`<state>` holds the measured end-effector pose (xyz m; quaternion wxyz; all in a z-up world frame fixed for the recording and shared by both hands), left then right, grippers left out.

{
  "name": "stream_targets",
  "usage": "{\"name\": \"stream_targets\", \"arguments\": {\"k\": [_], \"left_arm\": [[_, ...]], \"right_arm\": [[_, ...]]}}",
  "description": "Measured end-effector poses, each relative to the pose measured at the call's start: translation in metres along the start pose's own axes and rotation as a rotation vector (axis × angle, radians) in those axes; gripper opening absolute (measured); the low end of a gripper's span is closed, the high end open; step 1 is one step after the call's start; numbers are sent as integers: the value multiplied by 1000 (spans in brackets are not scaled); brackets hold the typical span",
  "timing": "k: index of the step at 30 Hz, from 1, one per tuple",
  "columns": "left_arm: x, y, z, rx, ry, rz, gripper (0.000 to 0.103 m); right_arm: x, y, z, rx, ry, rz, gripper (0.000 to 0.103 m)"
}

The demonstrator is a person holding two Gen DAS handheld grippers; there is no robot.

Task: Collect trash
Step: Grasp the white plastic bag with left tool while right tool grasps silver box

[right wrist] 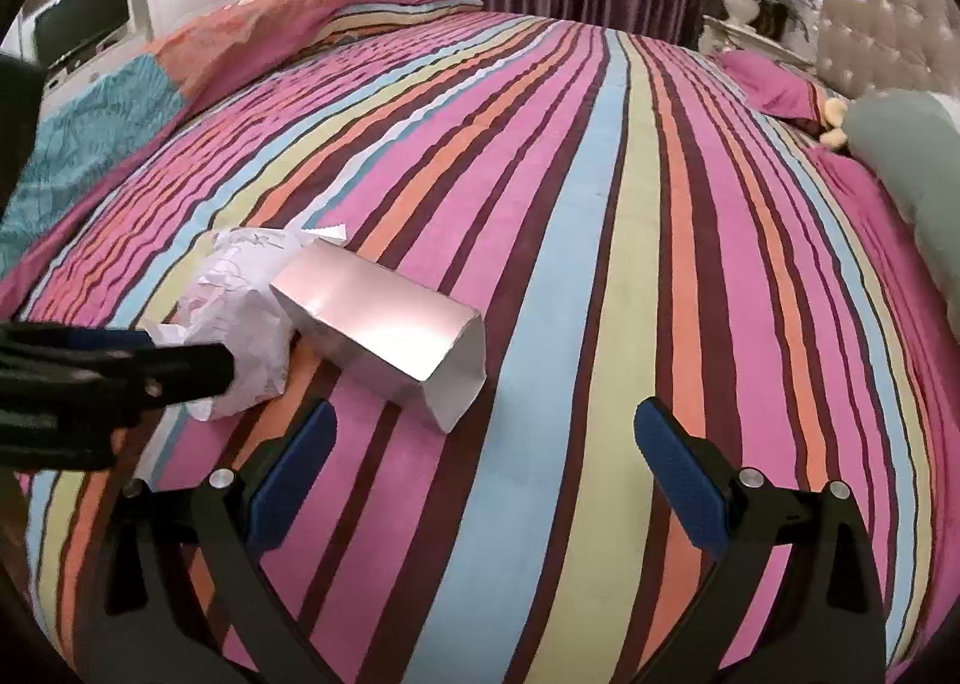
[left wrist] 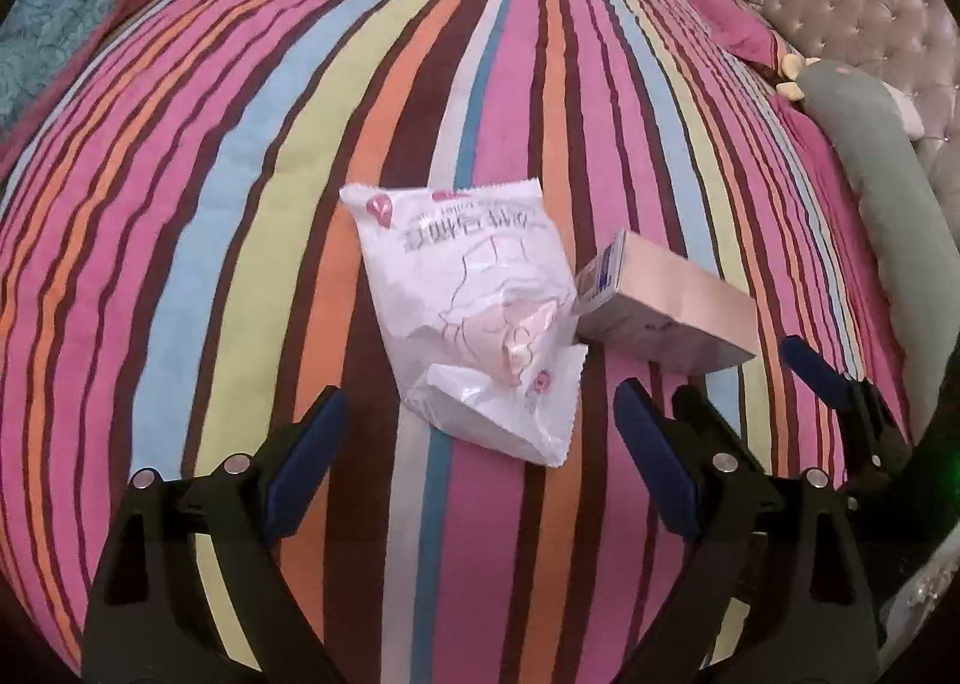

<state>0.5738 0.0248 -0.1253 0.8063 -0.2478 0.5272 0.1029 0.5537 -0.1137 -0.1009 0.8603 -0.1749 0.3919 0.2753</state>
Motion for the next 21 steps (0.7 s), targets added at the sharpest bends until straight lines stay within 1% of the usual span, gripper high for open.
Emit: {"name": "stream_targets", "arguments": {"k": [4, 8, 11, 14, 18, 19, 20, 21], "left_arm": [[7, -1, 8, -7, 6, 31, 88], [19, -3, 12, -52, 35, 16, 88], [26, -3, 12, -82, 33, 13, 88], [31, -3, 15, -63, 24, 40, 88], [31, 1, 23, -39, -19, 52, 88], [31, 3, 23, -37, -23, 43, 88], [32, 6, 25, -31, -24, 28, 84], [32, 7, 26, -23, -30, 29, 80]], "right_arm": [[5, 1, 5, -37, 0, 9, 95], [10, 6, 11, -91, 1, 20, 95], [14, 8, 15, -120, 7, 20, 95], [18, 9, 19, -125, 8, 32, 95], [24, 15, 23, -137, 7, 49, 95], [25, 16, 24, -142, 8, 50, 95], [26, 18, 25, -148, 7, 51, 95], [27, 21, 26, -154, 5, 51, 95]]}}
Point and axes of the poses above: each gripper's, at about its wrist camera, not at the fingertips, and x roughly the way its jaws point, y to its left, z to its top, the point moved 9 cm from there along x, roughly the way its jaws point, and after that the axes turned 8 degrees about -x, right-handed, at the moved point
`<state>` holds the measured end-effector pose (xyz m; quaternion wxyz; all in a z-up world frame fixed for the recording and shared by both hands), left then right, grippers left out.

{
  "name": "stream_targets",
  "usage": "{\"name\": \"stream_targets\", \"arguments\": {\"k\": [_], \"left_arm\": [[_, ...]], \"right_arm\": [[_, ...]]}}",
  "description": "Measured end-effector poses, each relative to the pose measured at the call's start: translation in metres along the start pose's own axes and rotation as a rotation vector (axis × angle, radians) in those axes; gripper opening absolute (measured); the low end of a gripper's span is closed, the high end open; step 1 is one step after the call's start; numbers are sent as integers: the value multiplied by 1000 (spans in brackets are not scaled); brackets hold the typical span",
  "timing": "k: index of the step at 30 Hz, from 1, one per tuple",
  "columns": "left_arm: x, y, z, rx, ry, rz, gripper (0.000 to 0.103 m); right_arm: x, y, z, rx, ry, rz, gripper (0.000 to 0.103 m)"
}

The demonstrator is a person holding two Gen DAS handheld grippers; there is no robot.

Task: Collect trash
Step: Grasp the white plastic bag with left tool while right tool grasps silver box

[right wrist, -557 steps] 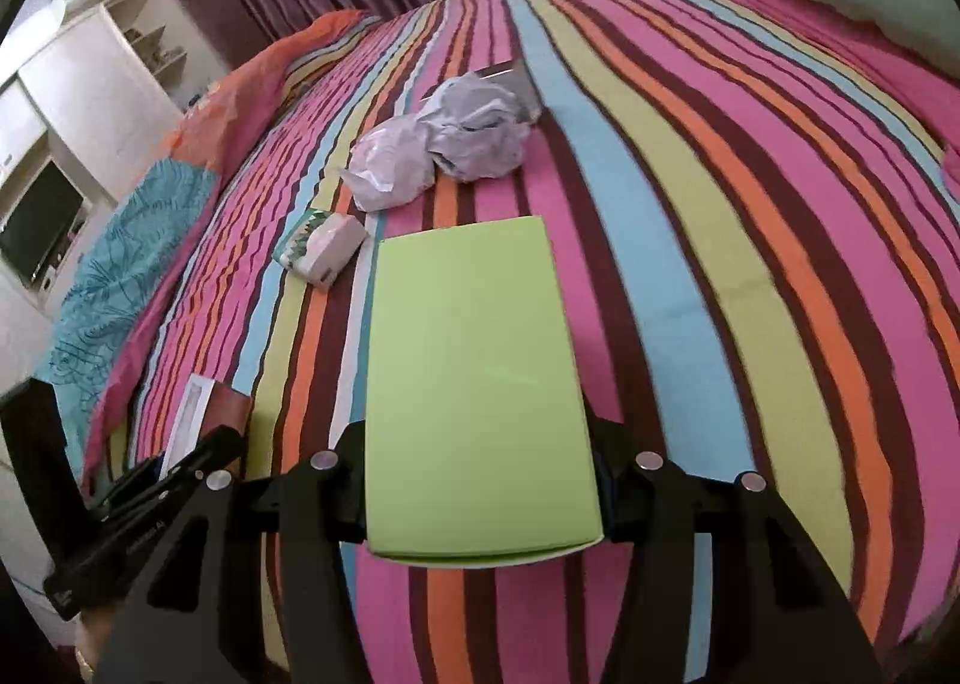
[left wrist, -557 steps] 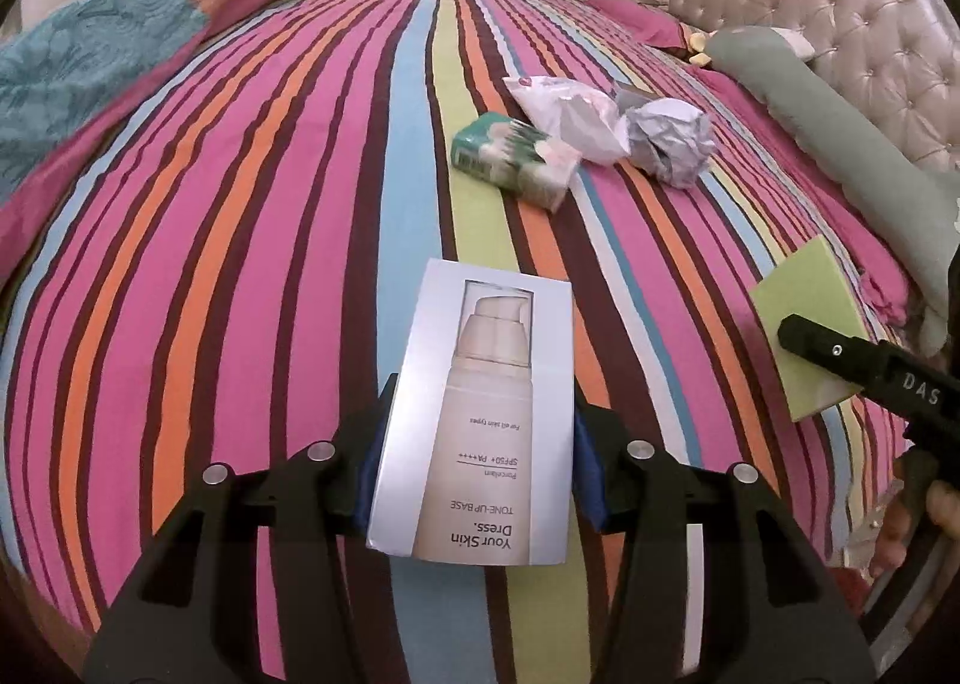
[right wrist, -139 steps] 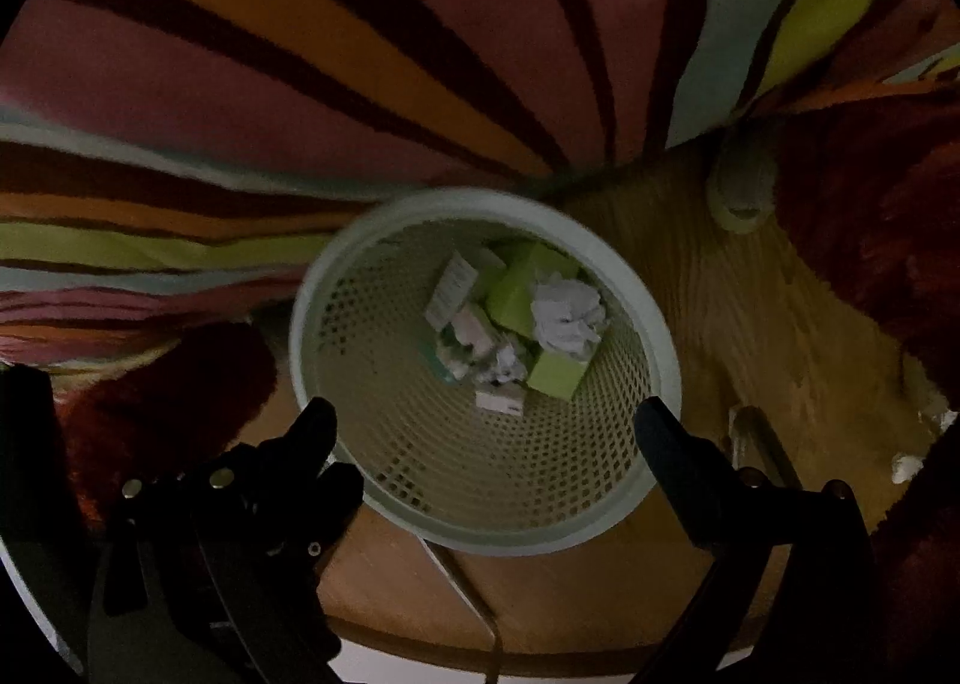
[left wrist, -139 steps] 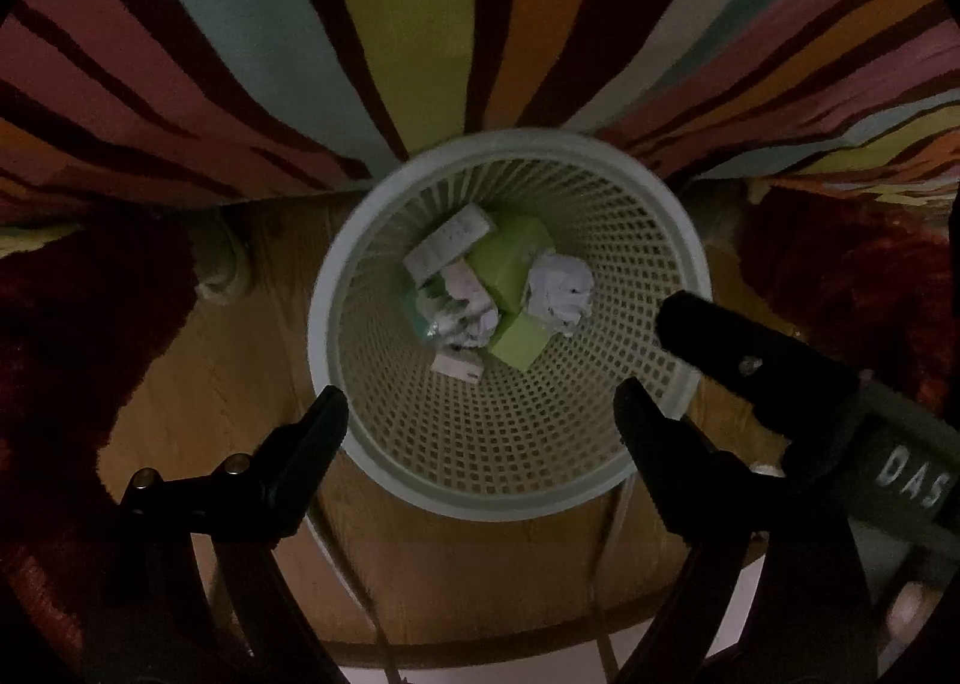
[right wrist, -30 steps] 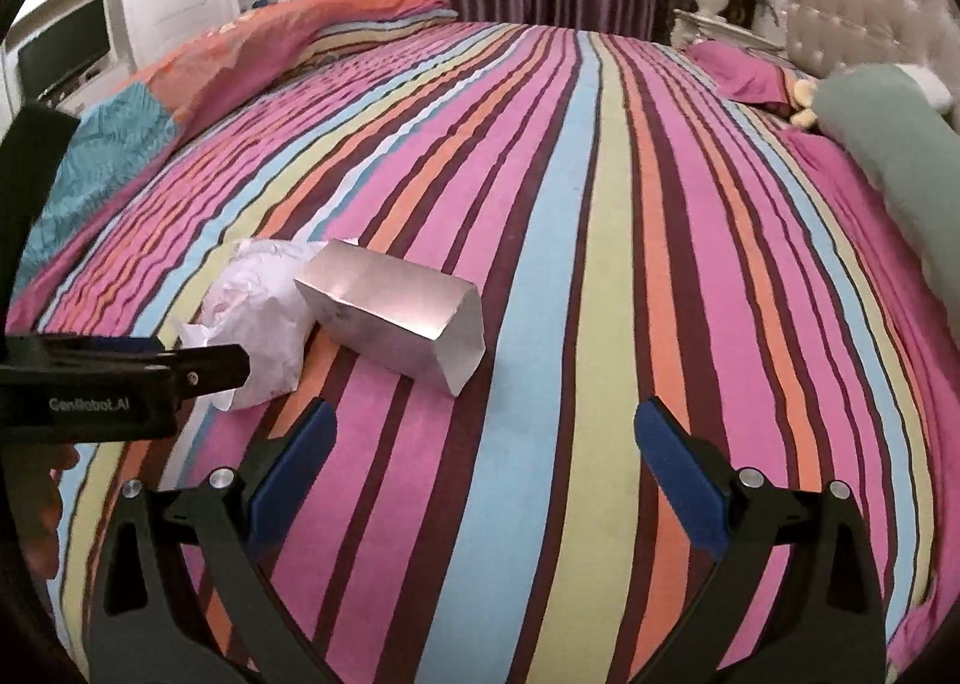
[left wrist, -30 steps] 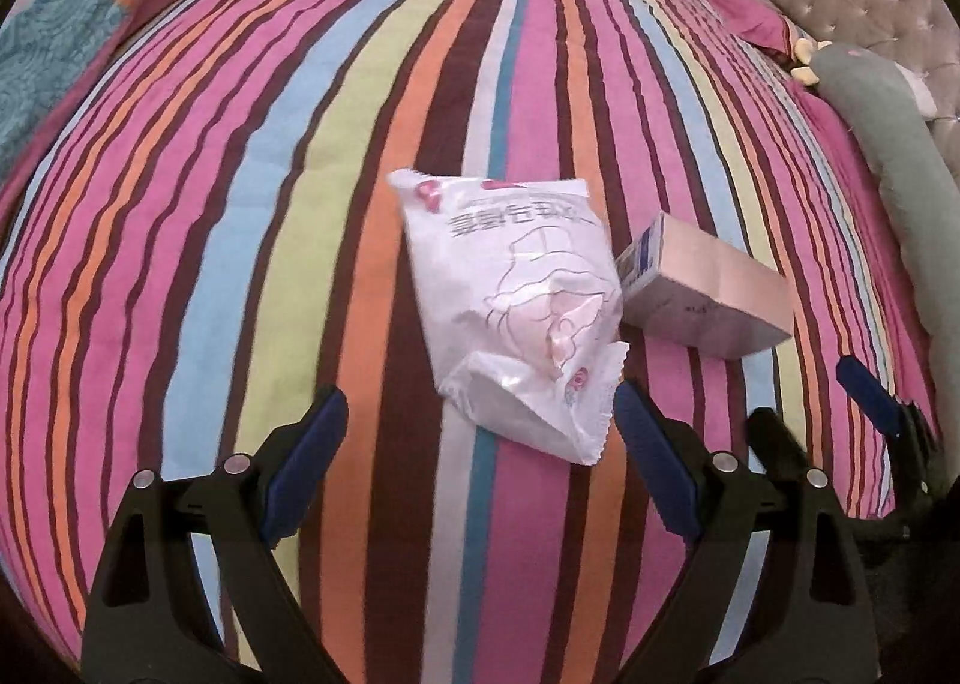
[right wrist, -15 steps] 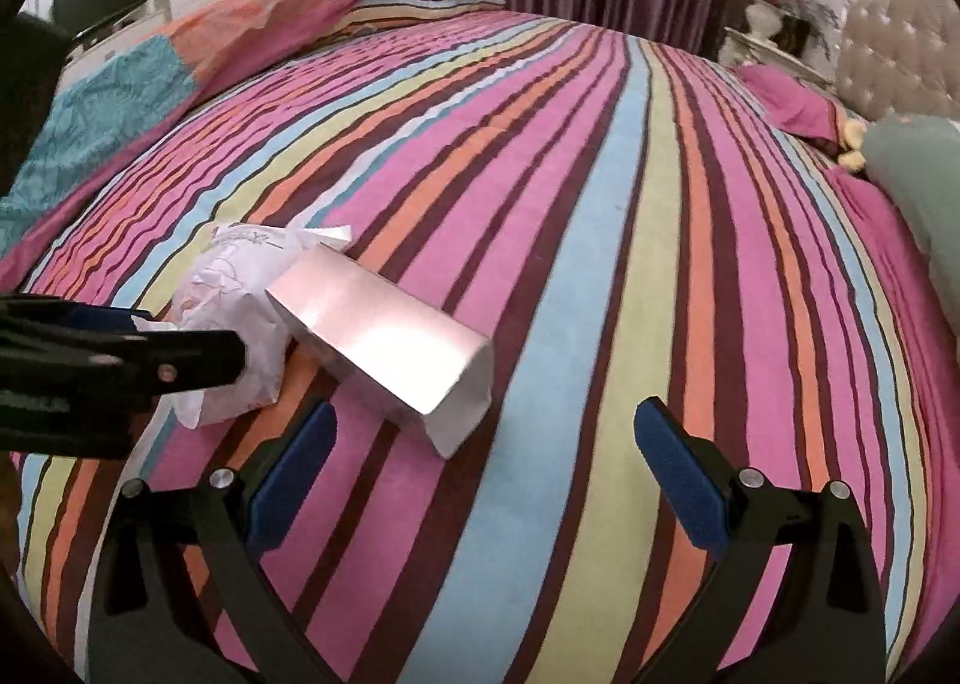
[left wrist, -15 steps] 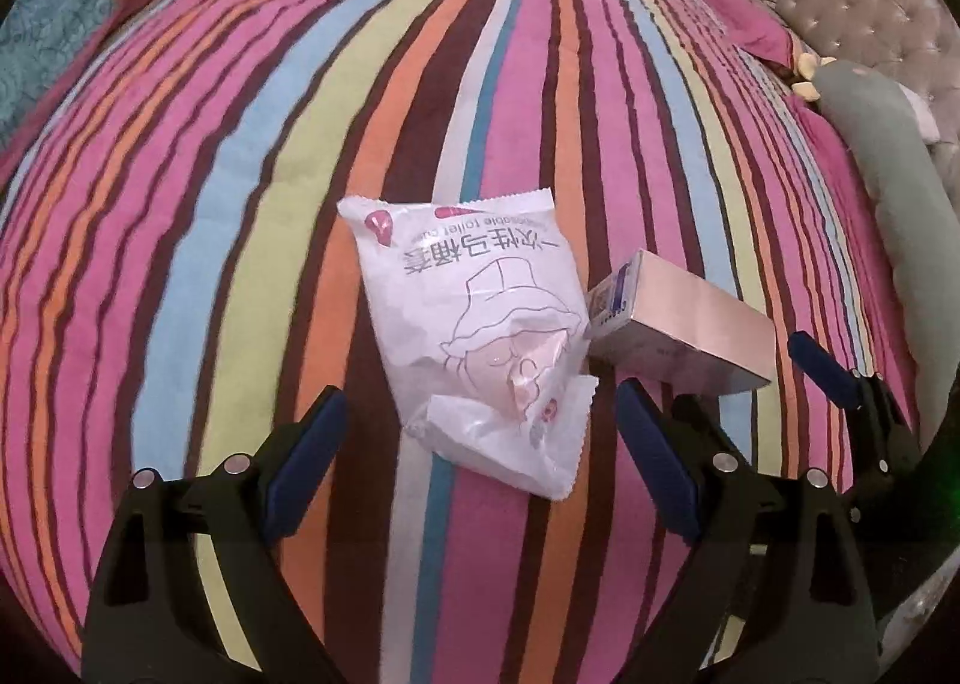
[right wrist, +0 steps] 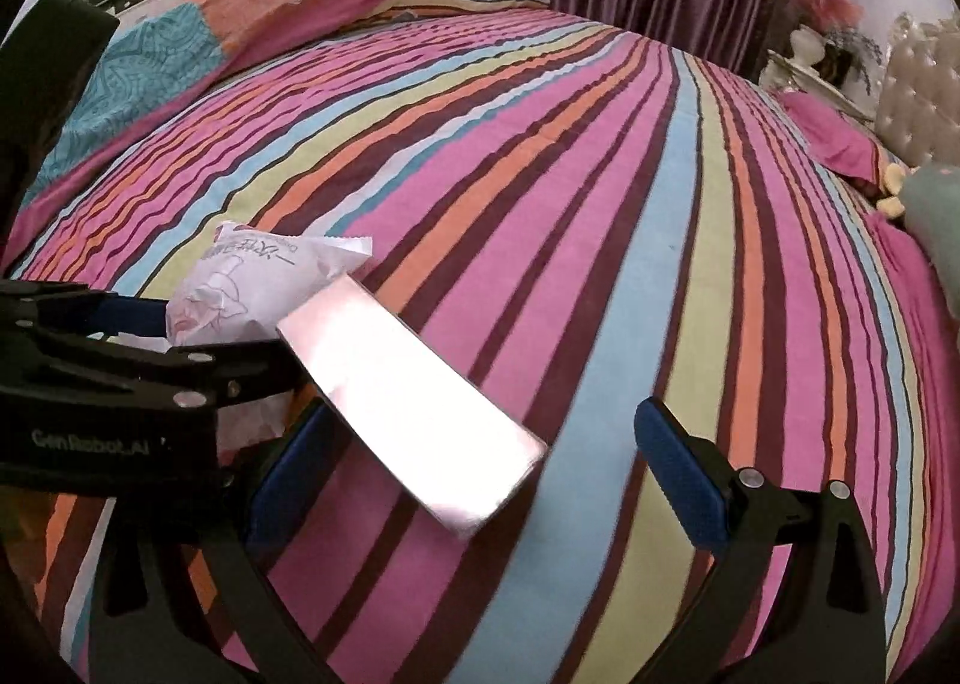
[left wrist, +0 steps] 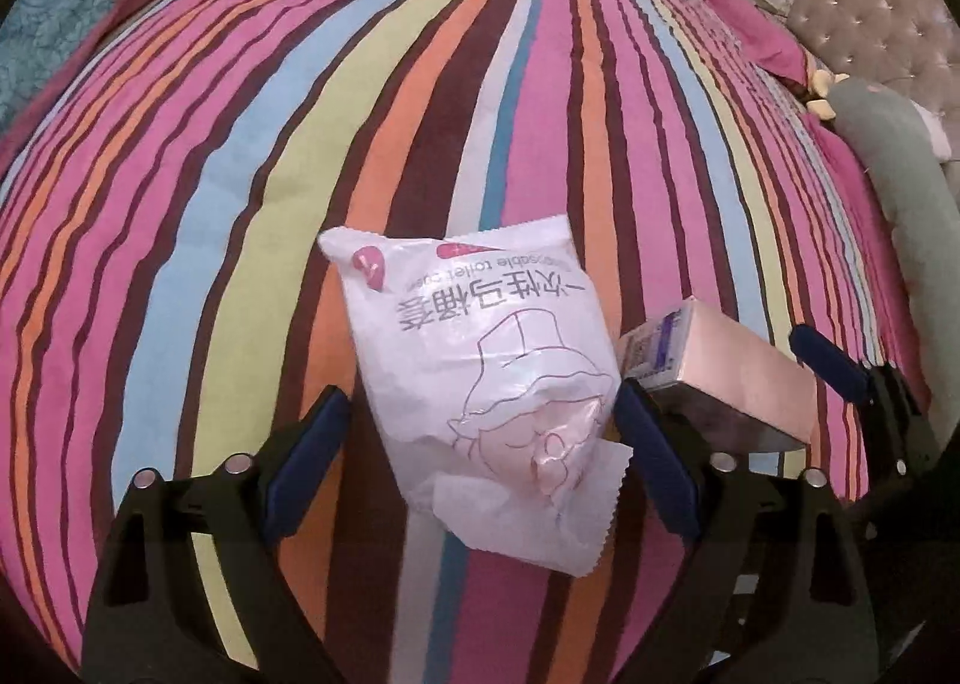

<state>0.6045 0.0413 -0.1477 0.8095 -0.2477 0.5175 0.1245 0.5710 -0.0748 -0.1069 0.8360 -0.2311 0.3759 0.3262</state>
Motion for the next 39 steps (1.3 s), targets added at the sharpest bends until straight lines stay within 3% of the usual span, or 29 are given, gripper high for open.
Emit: {"name": "stream_targets", "arguments": {"k": [1, 2, 10, 12, 13, 15, 16, 22, 29, 39], "left_arm": [[-1, 2, 2, 13, -13, 9, 70], [-2, 4, 4, 31, -26, 8, 67], [-5, 11, 8, 50, -35, -60, 60], [-6, 13, 7, 62, -38, -71, 59], [-6, 14, 6, 66, -39, -72, 59], [-7, 14, 5, 79, -42, -73, 58], [-8, 14, 5, 83, -42, -74, 57], [-12, 16, 2, 81, -52, -108, 53], [-25, 19, -12, 122, -60, -90, 52], [-66, 37, -50, 179, -75, -58, 52]], "right_arm": [[1, 1, 2, -6, -2, 0, 95], [2, 3, 4, -11, -4, 4, 95], [16, 15, 14, -1, 43, 65, 92], [19, 20, 12, 20, 69, 100, 68], [21, 22, 10, 30, 86, 109, 66], [21, 23, 6, 59, 98, 114, 54], [20, 22, 5, 65, 99, 101, 36], [1, 6, -10, 231, 75, 97, 35], [-29, 8, -37, 422, 28, 80, 35], [-65, 31, -70, 544, 39, 64, 35]]}}
Point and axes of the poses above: each gripper's, at about its wrist camera, not at the fingertips, and x roughly the way its jaws point, y to its left, z to its top, the point moved 9 cm from there along x, roughly the way its jaws point, and after that the axes turned 8 degrees about -x, right-handed, at the moved point
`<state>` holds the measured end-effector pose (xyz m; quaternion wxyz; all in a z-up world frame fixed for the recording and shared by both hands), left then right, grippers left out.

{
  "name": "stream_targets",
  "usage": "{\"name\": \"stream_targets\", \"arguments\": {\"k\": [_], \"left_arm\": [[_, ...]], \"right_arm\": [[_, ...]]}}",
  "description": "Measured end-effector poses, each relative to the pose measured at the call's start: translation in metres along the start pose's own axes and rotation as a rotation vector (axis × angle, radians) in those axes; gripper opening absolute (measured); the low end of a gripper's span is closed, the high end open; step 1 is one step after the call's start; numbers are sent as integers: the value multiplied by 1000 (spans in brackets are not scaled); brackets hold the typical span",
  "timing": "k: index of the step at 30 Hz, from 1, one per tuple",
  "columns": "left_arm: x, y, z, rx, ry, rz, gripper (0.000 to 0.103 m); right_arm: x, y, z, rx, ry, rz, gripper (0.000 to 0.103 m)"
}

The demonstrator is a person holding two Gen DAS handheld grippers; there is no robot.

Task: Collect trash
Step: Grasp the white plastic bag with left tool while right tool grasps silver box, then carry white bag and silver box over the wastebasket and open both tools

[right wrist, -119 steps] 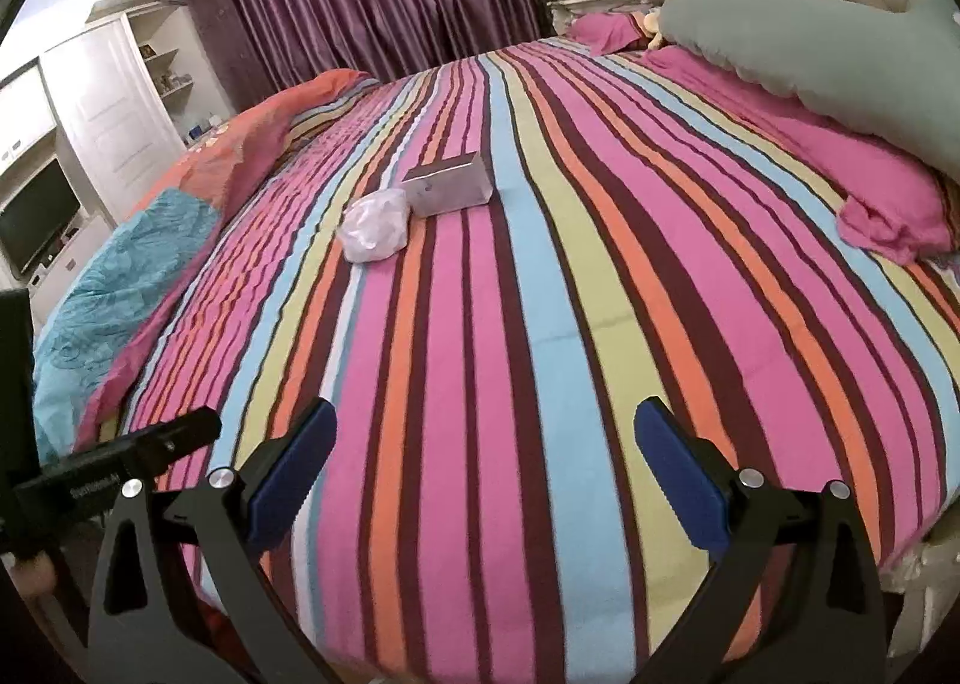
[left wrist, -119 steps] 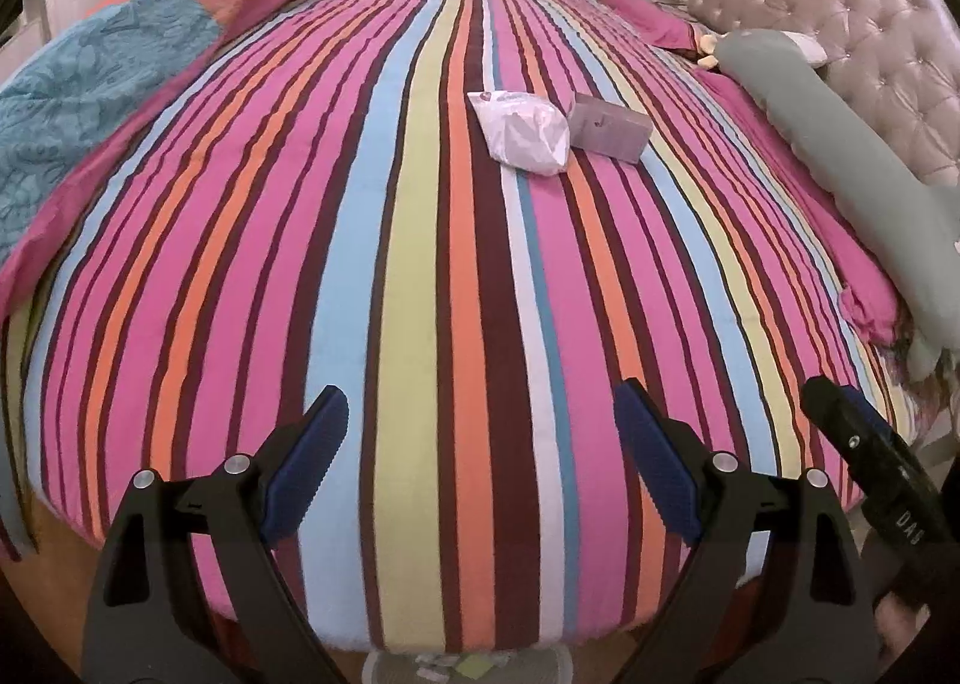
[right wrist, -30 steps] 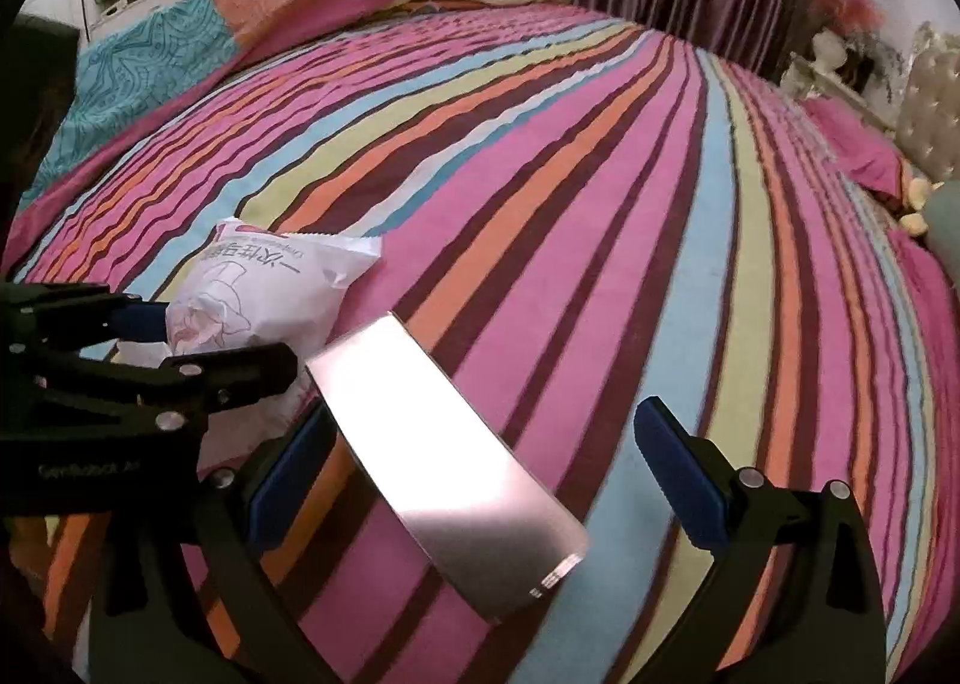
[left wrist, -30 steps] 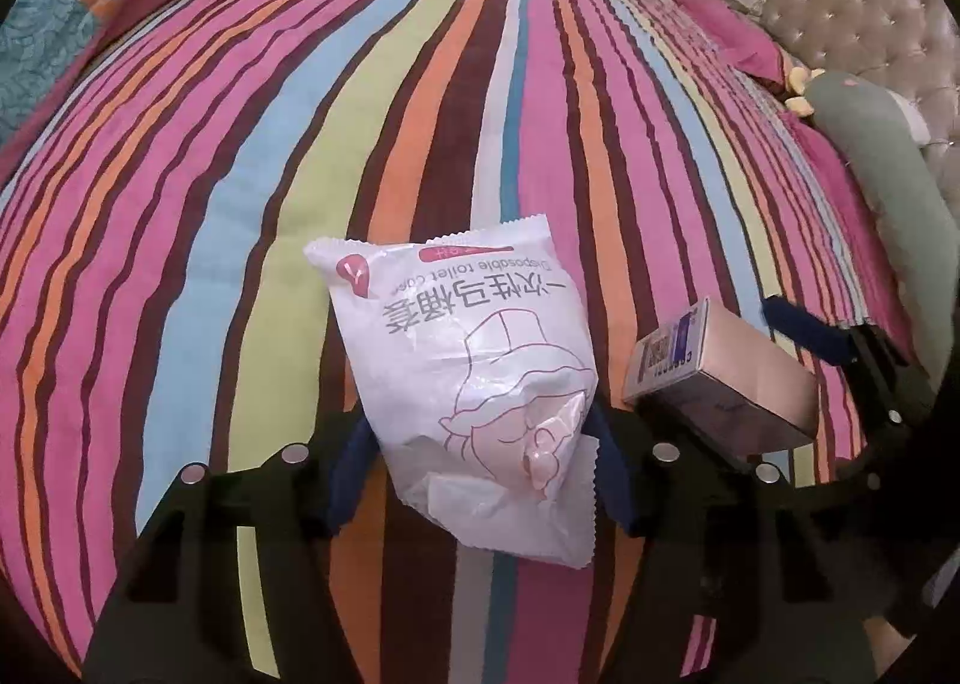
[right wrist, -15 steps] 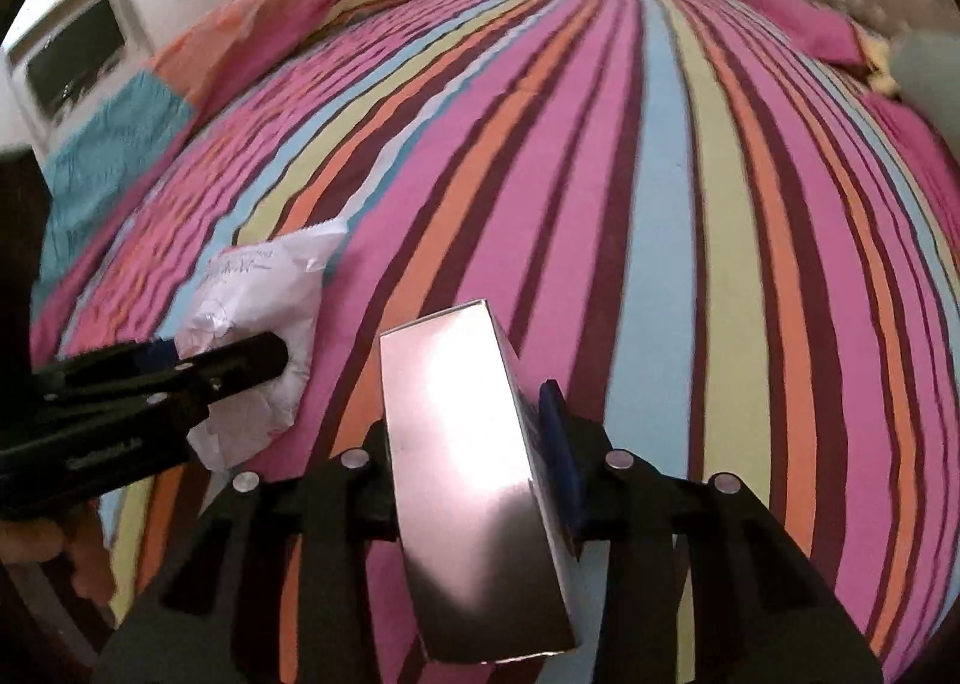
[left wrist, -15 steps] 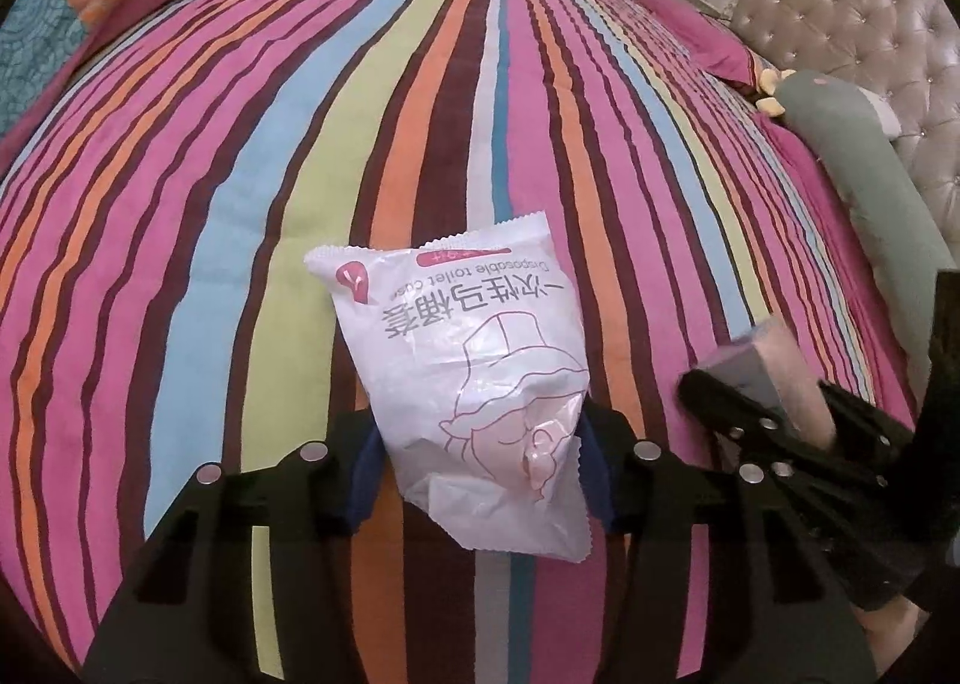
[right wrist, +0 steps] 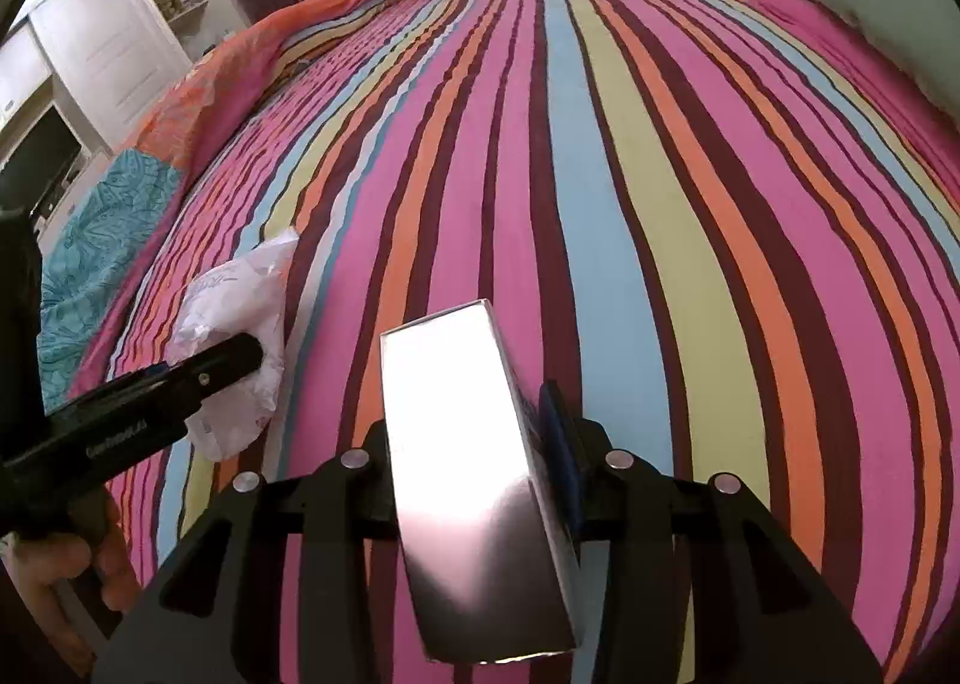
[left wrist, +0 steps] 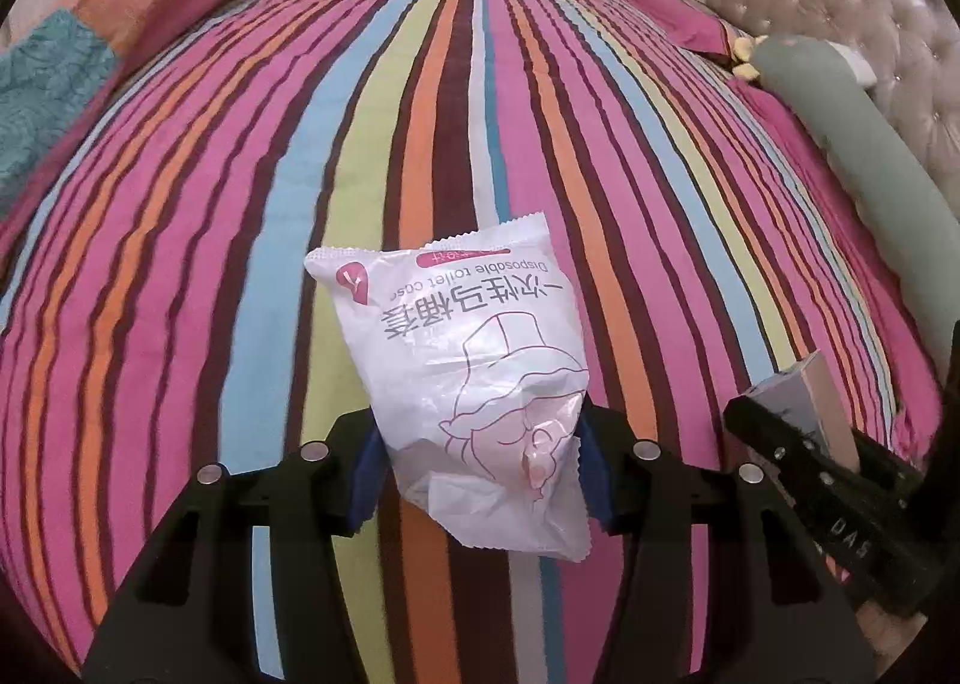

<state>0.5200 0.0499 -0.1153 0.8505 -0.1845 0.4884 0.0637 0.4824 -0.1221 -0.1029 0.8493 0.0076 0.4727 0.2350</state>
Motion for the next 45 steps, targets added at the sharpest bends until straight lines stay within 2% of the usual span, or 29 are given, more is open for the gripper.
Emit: {"name": "stream_targets", "arguments": {"k": [16, 33, 45], "left_arm": [[-77, 15, -77, 45, -9, -4, 52], [-144, 44, -169, 97, -20, -12, 52], [-177, 63, -244, 130, 5, -21, 52]], "right_arm": [[-58, 12, -61, 142, -34, -4, 35], [-115, 52, -131, 181, -87, 51, 35], [-136, 82, -195, 197, -59, 76, 35]]}}
Point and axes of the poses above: each gripper's, at about its wrist camera, not at the fingertips, and x roughly the way its jaws point, y to its left, z to its top, the point moved 9 cm from there along x, roughly the way its jaws point, and after that the axes turned 8 degrees about -x, right-handed, at the moved point
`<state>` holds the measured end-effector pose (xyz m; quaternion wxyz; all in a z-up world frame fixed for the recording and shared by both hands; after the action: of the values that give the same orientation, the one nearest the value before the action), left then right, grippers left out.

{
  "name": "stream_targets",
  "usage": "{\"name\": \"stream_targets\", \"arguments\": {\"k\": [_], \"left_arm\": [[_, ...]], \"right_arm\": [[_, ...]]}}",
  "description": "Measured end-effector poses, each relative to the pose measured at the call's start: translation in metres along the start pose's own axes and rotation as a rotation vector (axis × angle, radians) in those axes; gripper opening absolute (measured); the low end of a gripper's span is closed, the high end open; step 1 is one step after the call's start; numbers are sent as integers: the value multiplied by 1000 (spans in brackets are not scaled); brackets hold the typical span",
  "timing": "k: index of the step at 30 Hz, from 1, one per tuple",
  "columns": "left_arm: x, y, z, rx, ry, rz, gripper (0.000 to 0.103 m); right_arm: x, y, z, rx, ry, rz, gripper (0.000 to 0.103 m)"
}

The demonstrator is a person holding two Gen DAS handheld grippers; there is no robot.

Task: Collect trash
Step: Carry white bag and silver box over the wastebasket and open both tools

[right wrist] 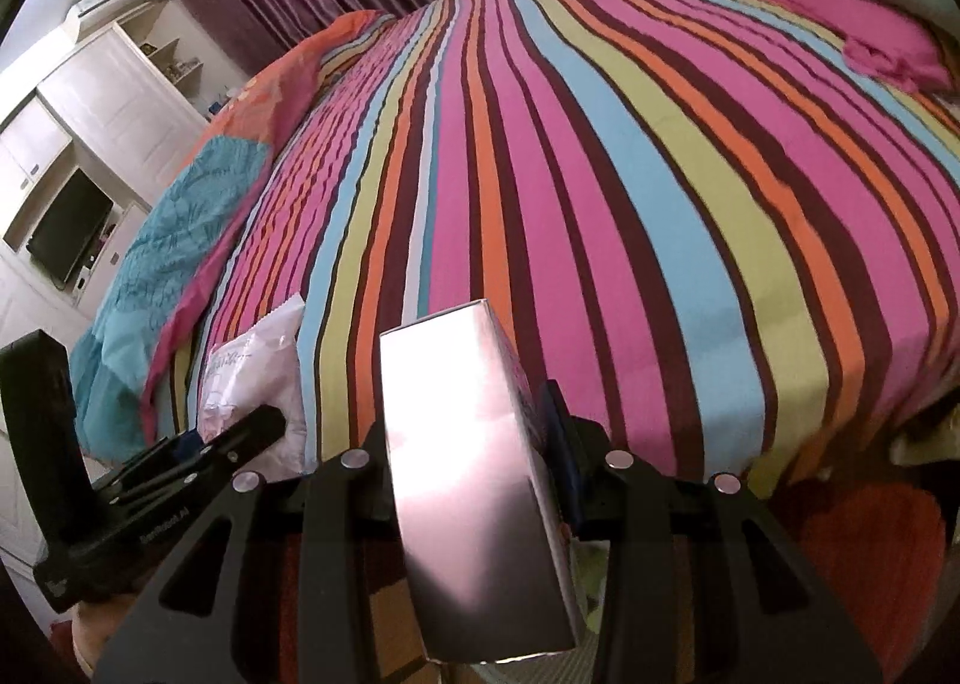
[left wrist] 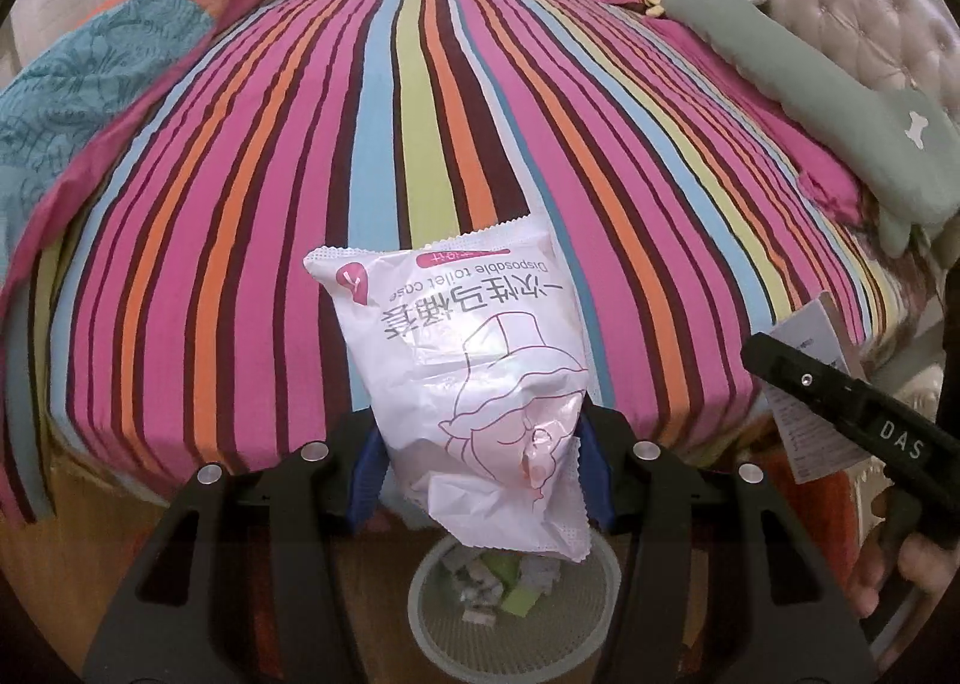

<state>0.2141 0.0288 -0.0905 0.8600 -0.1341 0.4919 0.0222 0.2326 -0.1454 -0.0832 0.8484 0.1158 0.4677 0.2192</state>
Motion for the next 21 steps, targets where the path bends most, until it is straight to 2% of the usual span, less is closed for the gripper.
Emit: {"name": "stream_targets", "arguments": {"k": [10, 21], "left_arm": [[-13, -2, -70, 63, 49, -4, 52], [19, 10, -141, 46, 202, 2, 52]], "right_arm": [[-5, 0, -65, 46, 82, -13, 35], [16, 2, -122, 86, 233, -22, 35]]}}
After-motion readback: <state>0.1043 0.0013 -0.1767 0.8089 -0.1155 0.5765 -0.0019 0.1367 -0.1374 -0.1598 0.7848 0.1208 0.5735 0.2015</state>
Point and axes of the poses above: each gripper's, at about its wrist camera, not at the fingertips, and x roughly the way its jaws point, y to its left, z to its top, the point moved 9 cm from there along x, roughly the way its jaws point, and after that the axes turned 8 degrees about -x, right-handed, at the moved point
